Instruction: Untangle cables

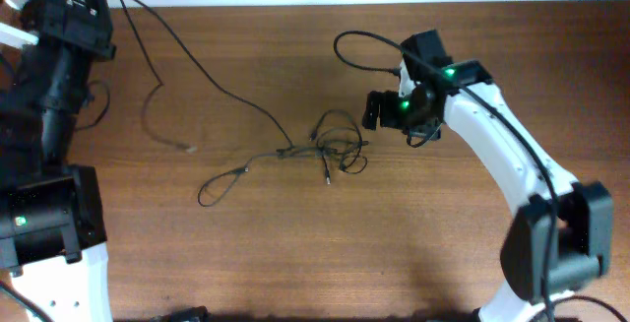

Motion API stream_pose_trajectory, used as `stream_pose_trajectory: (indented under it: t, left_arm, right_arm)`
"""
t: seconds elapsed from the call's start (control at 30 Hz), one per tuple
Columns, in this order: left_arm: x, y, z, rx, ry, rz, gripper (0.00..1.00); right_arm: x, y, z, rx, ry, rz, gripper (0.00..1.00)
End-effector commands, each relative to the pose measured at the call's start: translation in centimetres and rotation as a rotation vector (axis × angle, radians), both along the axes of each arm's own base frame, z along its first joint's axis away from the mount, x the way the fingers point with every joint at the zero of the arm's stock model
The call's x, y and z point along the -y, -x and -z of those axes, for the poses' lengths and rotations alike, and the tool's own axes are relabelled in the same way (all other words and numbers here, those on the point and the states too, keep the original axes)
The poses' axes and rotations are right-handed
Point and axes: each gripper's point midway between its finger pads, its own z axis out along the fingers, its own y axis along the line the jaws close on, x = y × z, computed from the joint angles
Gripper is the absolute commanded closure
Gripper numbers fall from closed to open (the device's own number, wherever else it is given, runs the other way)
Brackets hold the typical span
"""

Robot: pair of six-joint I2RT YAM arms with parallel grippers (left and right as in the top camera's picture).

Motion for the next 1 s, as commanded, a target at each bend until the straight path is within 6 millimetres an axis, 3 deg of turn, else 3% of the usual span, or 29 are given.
stream_pose_trajectory:
  t: [0.0, 0.17, 0.33, 0.47, 0.6, 0.77, 0.97]
  left_arm:
    - [1.8, 2.3, -3.0, 0.092, 0.028, 0.112, 1.0]
    - [2.5, 2.9, -3.9, 0.102, 0.109, 0.189, 1.0]
    - [3.0, 3.7, -4.8, 0.138, 0.111, 0.231, 1.0]
    - [3.1, 4.7, -6.4, 0.217, 0.099, 0.235, 1.0]
    - [3.2, 4.8, -6.6, 0.227, 0.098, 0.236, 1.0]
    - [3.1, 4.6, -6.3, 0.213, 0.102, 0.234, 1.0]
    - [1.5, 2.0, -3.0, 0.075, 0.104, 0.129, 1.0]
  right_arm:
    - [-1.7, 0.3, -2.5, 0.041, -0.106, -0.078, 0.01]
    - [-6.4, 1.9, -4.7, 0.075, -0.321, -0.306, 0.02]
    - [-8.8, 2.5, -4.9, 0.097, -0.338, -0.365, 0.01]
    - [-10.5, 2.6, -3.6, 0.067, -0.318, -0.339, 0.01]
    - [-11.9, 3.6, -1.9, 0.023, -0.308, -0.375, 0.01]
    - [-12.4, 4.0, 1.2, -0.032, -0.248, -0.382, 0.01]
    - [-10.3, 2.8, 1.6, -0.052, -0.24, -0.315, 0.01]
